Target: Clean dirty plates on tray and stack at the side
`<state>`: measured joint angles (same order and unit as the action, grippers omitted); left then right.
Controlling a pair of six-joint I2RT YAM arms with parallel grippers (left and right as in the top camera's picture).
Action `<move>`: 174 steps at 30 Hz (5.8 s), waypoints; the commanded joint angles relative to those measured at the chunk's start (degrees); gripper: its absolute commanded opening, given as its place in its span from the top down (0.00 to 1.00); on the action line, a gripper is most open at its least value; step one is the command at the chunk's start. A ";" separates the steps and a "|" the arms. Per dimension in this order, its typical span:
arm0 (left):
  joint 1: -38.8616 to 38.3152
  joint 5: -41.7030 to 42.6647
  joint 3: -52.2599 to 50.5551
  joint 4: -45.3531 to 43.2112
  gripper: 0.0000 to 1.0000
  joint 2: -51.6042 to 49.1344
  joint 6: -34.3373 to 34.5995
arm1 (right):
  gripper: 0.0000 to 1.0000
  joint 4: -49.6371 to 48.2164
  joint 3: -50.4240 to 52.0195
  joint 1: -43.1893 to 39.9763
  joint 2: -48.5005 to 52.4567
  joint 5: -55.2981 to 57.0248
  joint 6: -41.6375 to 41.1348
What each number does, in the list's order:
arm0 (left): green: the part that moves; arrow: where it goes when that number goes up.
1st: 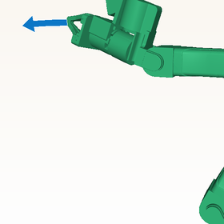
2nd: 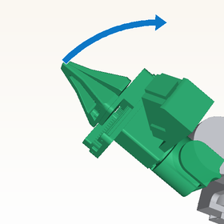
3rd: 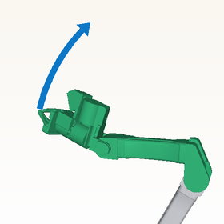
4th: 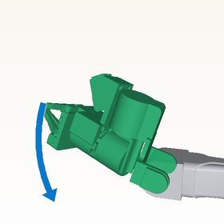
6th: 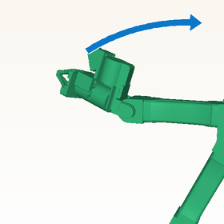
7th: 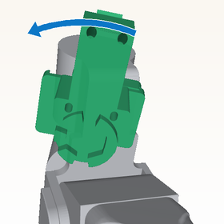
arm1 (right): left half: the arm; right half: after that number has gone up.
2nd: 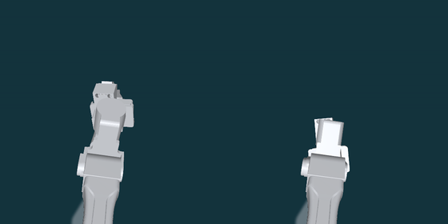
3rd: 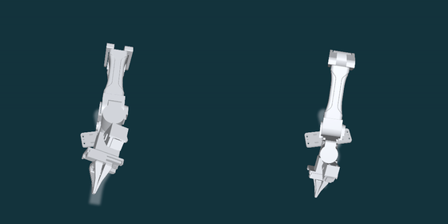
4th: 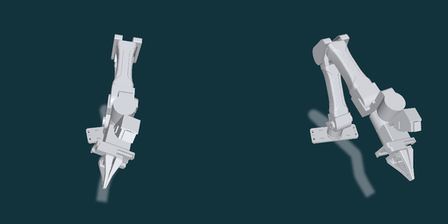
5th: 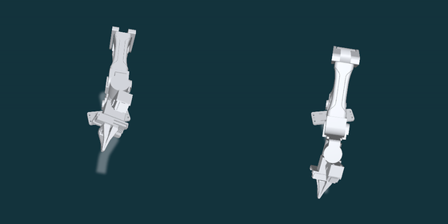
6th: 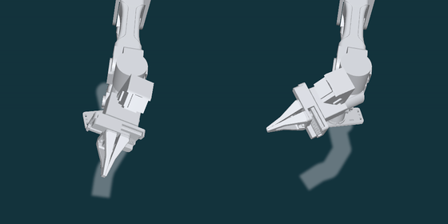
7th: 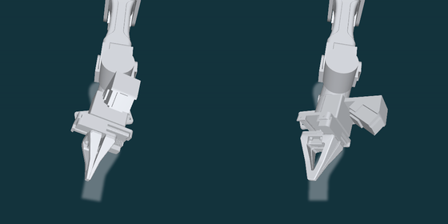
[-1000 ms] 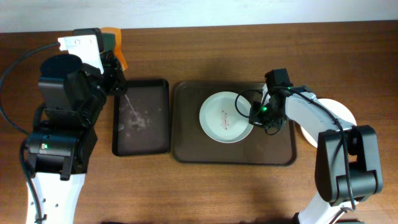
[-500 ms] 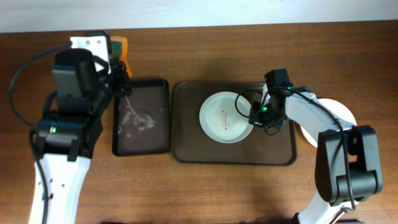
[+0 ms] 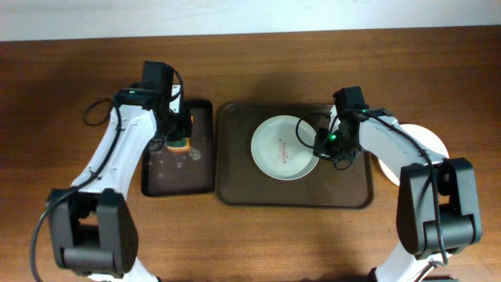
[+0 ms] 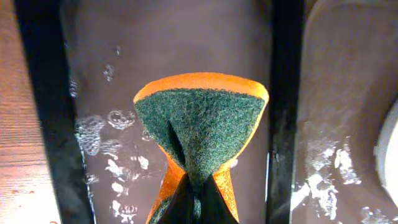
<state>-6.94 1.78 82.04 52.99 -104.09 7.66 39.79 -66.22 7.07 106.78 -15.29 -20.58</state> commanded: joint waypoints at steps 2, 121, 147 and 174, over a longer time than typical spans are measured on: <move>0.35 1.07 0.70 0.07 1.00 -0.74 -0.87 | 0.96 0.04 -0.42 0.52 0.48 0.72 0.15; -3.76 -1.14 -16.33 -27.34 0.38 -6.12 -3.41 | 0.96 -6.12 -1.75 26.36 -18.27 78.51 18.62; -3.76 1.86 -12.48 -18.40 0.79 -6.80 -3.43 | 0.96 5.33 -2.05 -19.15 -18.43 16.94 0.17; -3.76 -4.33 -8.59 -17.77 0.26 -6.80 -3.41 | 0.57 12.50 -1.09 -45.51 -12.55 0.85 6.51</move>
<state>-10.83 -2.39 72.25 35.53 -110.28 4.27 50.87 -67.09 -38.59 94.24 -7.35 -17.43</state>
